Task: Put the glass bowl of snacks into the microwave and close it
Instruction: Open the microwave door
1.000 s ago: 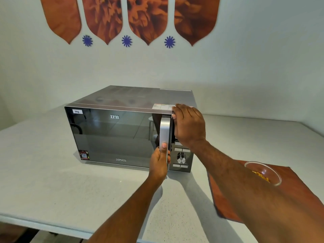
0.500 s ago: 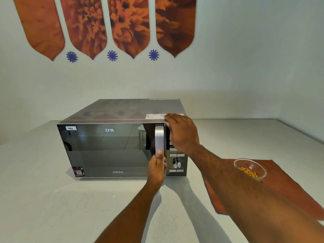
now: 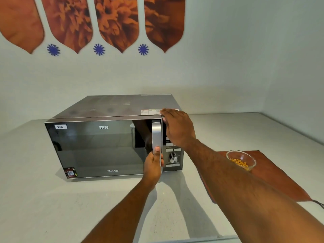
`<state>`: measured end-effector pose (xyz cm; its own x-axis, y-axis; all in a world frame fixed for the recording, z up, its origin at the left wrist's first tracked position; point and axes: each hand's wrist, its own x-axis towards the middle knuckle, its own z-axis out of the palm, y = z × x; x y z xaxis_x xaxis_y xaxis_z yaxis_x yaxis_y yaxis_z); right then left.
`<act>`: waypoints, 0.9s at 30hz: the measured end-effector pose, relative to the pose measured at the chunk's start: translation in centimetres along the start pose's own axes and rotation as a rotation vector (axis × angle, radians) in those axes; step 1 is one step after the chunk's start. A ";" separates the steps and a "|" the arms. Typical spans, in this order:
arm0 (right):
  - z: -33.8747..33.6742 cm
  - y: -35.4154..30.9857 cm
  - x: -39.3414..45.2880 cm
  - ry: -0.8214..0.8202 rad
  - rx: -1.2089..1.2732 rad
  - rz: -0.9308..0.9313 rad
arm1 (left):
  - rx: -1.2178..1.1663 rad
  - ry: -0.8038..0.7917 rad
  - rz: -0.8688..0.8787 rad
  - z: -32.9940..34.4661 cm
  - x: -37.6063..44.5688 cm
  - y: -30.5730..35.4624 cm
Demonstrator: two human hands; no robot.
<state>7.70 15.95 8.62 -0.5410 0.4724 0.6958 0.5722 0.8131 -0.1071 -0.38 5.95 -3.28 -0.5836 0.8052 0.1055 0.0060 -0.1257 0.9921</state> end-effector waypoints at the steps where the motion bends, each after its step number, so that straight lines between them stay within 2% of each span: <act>1: 0.0 0.0 0.0 0.003 -0.002 -0.003 | -0.009 0.013 0.016 -0.2 -0.7 -0.3; 4: 0.0 0.0 0.2 0.019 -0.015 -0.008 | -0.056 -0.012 0.069 -1.3 -3.3 -0.7; 16: -0.6 -2.7 -1.0 -0.068 -0.144 0.093 | -0.098 -0.027 0.021 -4.4 -10.6 1.1; 27: 0.5 -3.5 -1.9 -0.107 -0.201 0.158 | 0.000 0.111 0.093 -10.9 -20.5 2.1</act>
<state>6.44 12.39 7.27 -0.4911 0.6301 0.6015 0.7597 0.6477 -0.0582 2.75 -17.13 -4.08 -0.6666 0.7211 0.1889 0.0645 -0.1967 0.9783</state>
